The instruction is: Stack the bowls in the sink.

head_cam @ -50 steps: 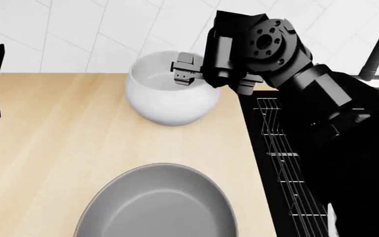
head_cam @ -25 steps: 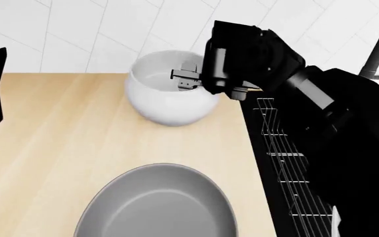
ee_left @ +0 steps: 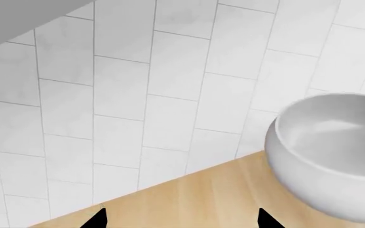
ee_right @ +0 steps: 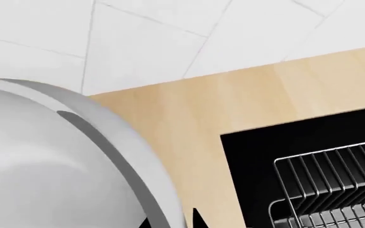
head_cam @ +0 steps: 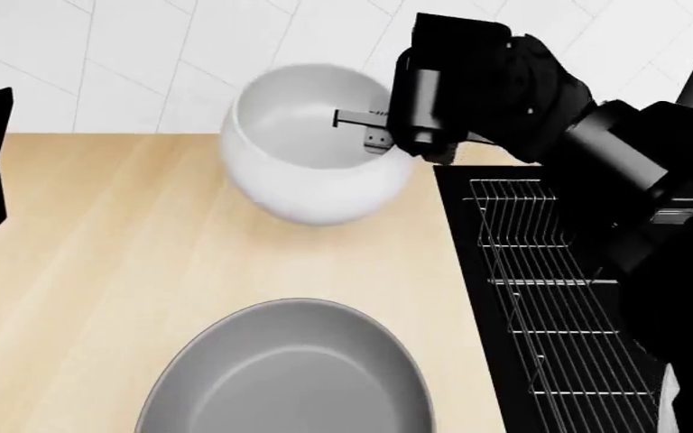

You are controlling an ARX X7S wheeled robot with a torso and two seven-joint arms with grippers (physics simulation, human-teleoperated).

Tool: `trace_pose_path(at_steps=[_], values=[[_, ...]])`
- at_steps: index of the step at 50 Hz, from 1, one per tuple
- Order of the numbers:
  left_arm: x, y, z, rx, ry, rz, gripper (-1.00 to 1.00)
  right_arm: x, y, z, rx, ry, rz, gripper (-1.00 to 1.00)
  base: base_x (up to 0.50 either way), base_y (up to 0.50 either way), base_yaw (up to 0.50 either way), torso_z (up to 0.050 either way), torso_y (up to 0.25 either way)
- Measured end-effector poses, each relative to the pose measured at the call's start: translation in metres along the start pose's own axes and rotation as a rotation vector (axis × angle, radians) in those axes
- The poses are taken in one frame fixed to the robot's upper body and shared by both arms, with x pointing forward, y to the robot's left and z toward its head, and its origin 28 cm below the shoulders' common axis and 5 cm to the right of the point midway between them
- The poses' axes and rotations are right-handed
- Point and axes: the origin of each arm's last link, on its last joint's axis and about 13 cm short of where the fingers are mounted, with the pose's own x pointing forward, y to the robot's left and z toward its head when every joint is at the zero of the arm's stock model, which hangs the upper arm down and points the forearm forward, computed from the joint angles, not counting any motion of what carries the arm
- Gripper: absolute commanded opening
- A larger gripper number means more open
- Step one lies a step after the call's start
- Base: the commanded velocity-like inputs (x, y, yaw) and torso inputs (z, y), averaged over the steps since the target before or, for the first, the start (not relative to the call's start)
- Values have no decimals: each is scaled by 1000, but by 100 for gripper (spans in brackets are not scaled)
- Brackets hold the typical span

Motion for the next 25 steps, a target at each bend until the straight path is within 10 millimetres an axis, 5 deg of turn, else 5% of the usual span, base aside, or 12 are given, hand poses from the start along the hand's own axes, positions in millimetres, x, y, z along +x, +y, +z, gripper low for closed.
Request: trace_pose_path(at_steps=[25], values=[[-10, -12, 10, -59, -21, -100, 100, -97, -42, 32, 48, -206, -63, -100, 0, 0, 0, 0, 0]])
